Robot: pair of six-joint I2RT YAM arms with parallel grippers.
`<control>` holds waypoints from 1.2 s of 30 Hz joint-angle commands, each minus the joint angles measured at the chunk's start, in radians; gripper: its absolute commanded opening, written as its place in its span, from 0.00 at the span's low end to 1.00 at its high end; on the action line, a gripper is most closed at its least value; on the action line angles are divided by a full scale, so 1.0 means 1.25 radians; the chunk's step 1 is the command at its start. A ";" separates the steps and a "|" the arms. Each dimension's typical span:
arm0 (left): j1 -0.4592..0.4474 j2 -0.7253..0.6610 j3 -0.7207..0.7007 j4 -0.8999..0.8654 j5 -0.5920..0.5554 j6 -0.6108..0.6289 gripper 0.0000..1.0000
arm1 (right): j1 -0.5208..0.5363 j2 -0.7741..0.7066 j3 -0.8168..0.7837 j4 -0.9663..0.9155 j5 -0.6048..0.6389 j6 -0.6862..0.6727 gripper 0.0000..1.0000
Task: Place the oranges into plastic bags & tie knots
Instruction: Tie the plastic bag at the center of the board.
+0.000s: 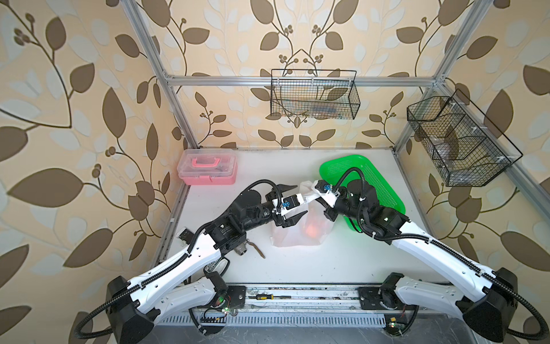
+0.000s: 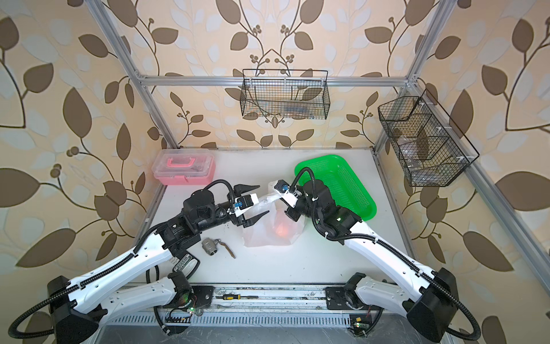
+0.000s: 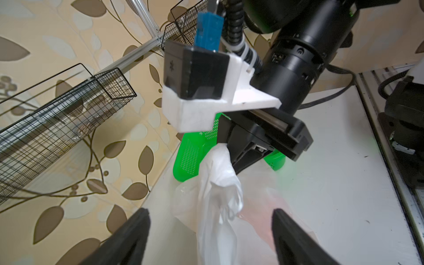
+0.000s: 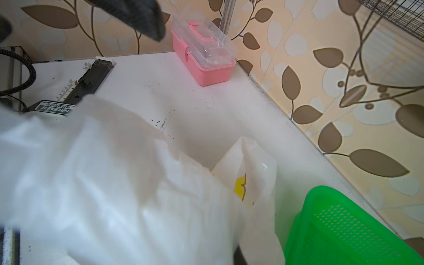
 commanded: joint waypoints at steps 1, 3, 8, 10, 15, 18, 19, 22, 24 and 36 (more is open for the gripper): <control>0.004 0.001 -0.023 0.055 -0.054 -0.032 0.94 | 0.006 -0.001 -0.021 0.051 0.010 0.012 0.00; 0.004 0.026 -0.027 0.073 -0.064 -0.040 0.93 | 0.007 -0.005 -0.029 0.065 -0.001 0.017 0.00; 0.004 0.081 -0.012 0.108 -0.073 -0.047 0.65 | 0.014 -0.003 -0.028 0.060 0.010 0.017 0.00; 0.004 0.088 -0.010 0.116 -0.056 -0.048 0.49 | 0.015 -0.005 -0.028 0.058 0.018 0.017 0.00; 0.004 0.078 -0.004 0.083 -0.038 -0.050 0.03 | 0.016 -0.009 -0.028 0.056 0.060 0.006 0.00; 0.004 0.048 -0.016 0.075 -0.010 -0.061 0.00 | 0.016 -0.004 -0.028 0.061 0.093 0.001 0.00; 0.004 0.041 -0.016 0.068 -0.003 -0.068 0.00 | 0.016 -0.004 -0.030 0.065 0.103 -0.001 0.00; 0.004 0.028 -0.009 0.038 0.023 -0.081 0.00 | 0.016 0.000 -0.037 0.092 0.126 0.004 0.00; 0.004 0.028 -0.009 0.031 0.034 -0.089 0.00 | 0.016 0.001 -0.042 0.115 0.117 0.011 0.00; 0.004 0.049 -0.023 0.049 0.076 -0.107 0.00 | 0.017 0.009 -0.097 0.270 0.022 0.032 0.00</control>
